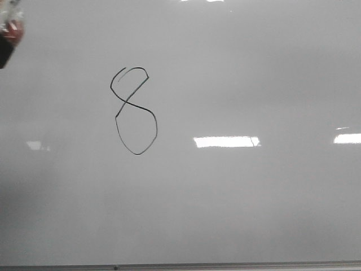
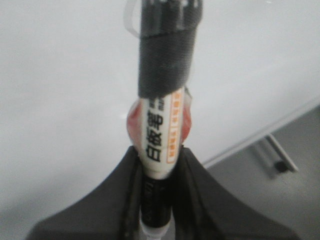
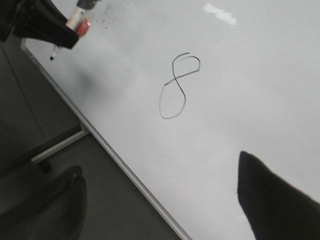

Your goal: Write number 8 on whiteboard

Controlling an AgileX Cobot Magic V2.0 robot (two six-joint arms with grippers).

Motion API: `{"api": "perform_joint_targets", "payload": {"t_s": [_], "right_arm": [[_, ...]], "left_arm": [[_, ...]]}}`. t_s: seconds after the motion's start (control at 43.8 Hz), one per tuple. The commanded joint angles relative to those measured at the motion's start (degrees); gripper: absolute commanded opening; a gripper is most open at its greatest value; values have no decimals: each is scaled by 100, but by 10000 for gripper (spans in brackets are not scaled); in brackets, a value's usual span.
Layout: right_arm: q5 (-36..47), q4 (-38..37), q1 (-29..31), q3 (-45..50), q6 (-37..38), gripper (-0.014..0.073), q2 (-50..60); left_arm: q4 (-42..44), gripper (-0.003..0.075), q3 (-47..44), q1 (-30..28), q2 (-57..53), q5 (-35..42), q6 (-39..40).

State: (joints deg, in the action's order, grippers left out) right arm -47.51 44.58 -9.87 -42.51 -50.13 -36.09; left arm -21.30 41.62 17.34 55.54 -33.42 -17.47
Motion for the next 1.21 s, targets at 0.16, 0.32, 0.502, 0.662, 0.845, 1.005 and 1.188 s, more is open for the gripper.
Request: {"api": "perform_joint_targets", "payload": {"t_s": [0.16, 0.32, 0.502, 0.662, 0.845, 1.005, 1.188], "right_arm": [[1291, 194, 306, 1781, 562, 608, 1810], [1810, 205, 306, 2271, 778, 374, 2396], [1899, 205, 301, 2271, 778, 8, 2513], [1899, 205, 301, 2271, 778, -72, 2513], [1899, 205, 301, 2271, 778, -71, 2513], [1899, 205, 301, 2276, 778, -71, 2513], [1894, 205, 301, 2277, 778, -71, 2513]], "left_arm": [[278, -21, 200, -2191, 396, 371, 58], [278, -21, 200, -2637, 848, 546, 58], [278, -21, 200, -2604, 1446, 1024, 58], [278, -21, 200, -2593, 1964, 1568, 58], [268, -21, 200, -2593, 2459, 2160, 58], [260, -20, 221, -2593, 2785, 2382, 58], [260, -6, 229, -2593, 2916, 2533, 58]]}}
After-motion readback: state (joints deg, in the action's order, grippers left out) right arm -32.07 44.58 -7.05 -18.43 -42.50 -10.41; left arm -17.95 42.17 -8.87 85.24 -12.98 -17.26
